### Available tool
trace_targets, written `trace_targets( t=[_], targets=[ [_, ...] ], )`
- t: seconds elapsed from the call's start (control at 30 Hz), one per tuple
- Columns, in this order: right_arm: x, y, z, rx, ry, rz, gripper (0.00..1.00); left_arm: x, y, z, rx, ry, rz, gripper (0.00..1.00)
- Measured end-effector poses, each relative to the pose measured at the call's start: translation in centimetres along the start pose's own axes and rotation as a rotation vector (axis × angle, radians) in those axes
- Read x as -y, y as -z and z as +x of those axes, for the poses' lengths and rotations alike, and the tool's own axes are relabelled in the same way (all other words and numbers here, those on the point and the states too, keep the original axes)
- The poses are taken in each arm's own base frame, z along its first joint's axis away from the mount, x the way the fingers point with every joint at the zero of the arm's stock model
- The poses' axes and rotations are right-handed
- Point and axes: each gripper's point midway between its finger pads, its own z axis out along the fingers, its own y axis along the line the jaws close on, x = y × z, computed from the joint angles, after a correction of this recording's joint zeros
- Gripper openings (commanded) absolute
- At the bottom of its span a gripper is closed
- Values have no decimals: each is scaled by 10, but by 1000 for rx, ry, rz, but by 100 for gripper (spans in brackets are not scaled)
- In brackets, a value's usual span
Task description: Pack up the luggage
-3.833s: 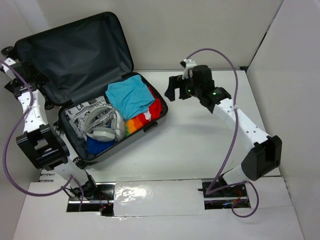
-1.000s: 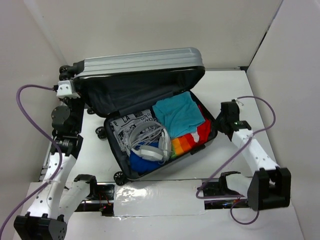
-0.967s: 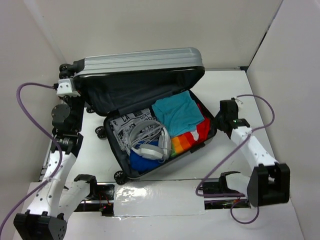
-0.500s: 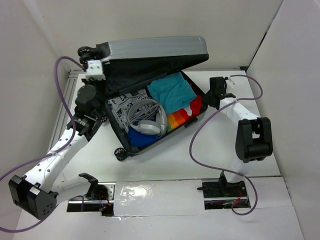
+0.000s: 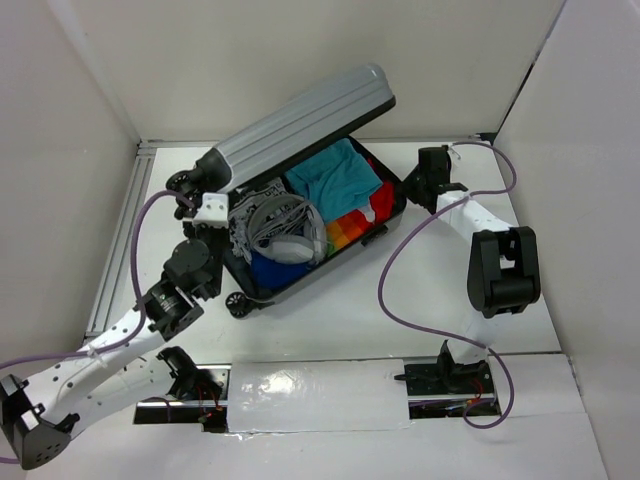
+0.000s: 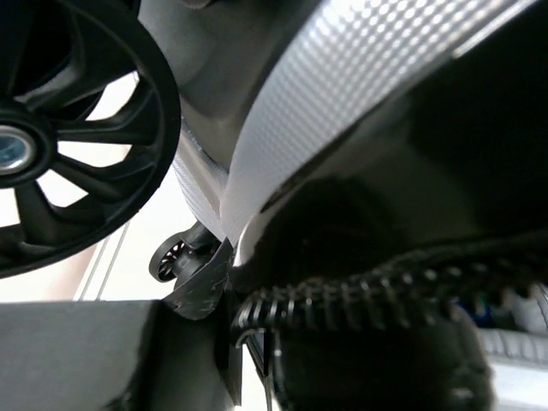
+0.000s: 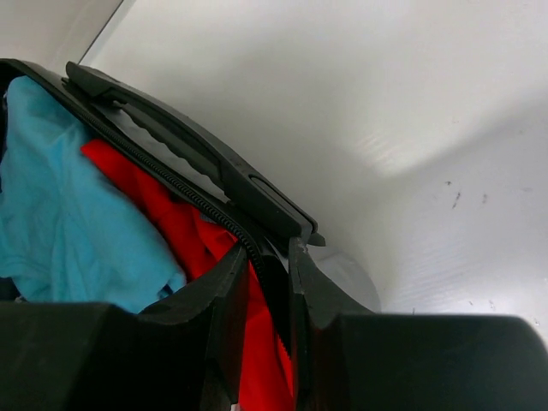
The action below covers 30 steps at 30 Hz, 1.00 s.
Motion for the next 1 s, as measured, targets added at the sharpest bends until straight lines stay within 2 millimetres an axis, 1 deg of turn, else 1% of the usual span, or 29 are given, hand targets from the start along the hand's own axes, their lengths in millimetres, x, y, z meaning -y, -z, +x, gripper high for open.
trace_targets(
  t=[0.13, 0.27, 0.3, 0.37, 0.4, 0.43, 0.47, 0.53, 0.57, 0.63, 0.7, 0.77, 0.8, 0.87, 0.9, 0.97, 1.0],
  targets=[
    [-2, -1, 1, -13, 16, -25, 0, 4, 16, 11, -3, -11, 26, 0],
    [-2, -1, 1, -21, 19, -42, 0, 10, 22, 17, -15, -30, 52, 0],
    [-2, -1, 1, -25, 19, -47, 0, 11, 23, 18, -21, -37, 56, 3],
    [-2, -1, 1, -31, 17, -53, 0, 12, 24, 21, -34, -52, 63, 16],
    [-2, -1, 1, -35, 15, -57, 0, 12, 25, 23, -45, -61, 68, 20],
    [-2, -1, 1, -38, 13, -59, 0, 12, 25, 23, -47, -61, 69, 20],
    [-2, -1, 1, -41, 12, -62, 0, 14, 26, 23, -54, -64, 81, 23],
    [-1, -1, 1, -49, 9, -69, 0, 24, 30, 28, -71, -68, 143, 41],
    [-1, -1, 1, -56, 5, -73, 0, 35, 35, 32, -86, -63, 207, 53],
    [-2, -2, 2, -64, 0, -83, 0, 63, 48, 38, -110, -32, 360, 98],
    [-3, -4, 3, -74, -4, -95, 0, 103, 73, 44, -166, 27, 579, 100],
    [-7, -4, 7, -93, -16, -115, 2, 128, 96, 48, -240, 50, 736, 100],
    [-7, -4, 9, -102, -24, -115, 3, 134, 104, 50, -282, 49, 783, 100],
    [-10, -4, 11, -118, -36, -132, 7, 144, 115, 43, -328, 62, 859, 100],
    [-11, -4, 11, -121, -41, -134, 10, 147, 120, 37, -337, 68, 889, 100],
    [-11, -4, 11, -128, -45, -140, 20, 150, 127, 22, -339, 94, 936, 100],
    [-11, -4, 11, -132, -45, -143, 22, 150, 131, 14, -331, 110, 954, 100]
  ],
)
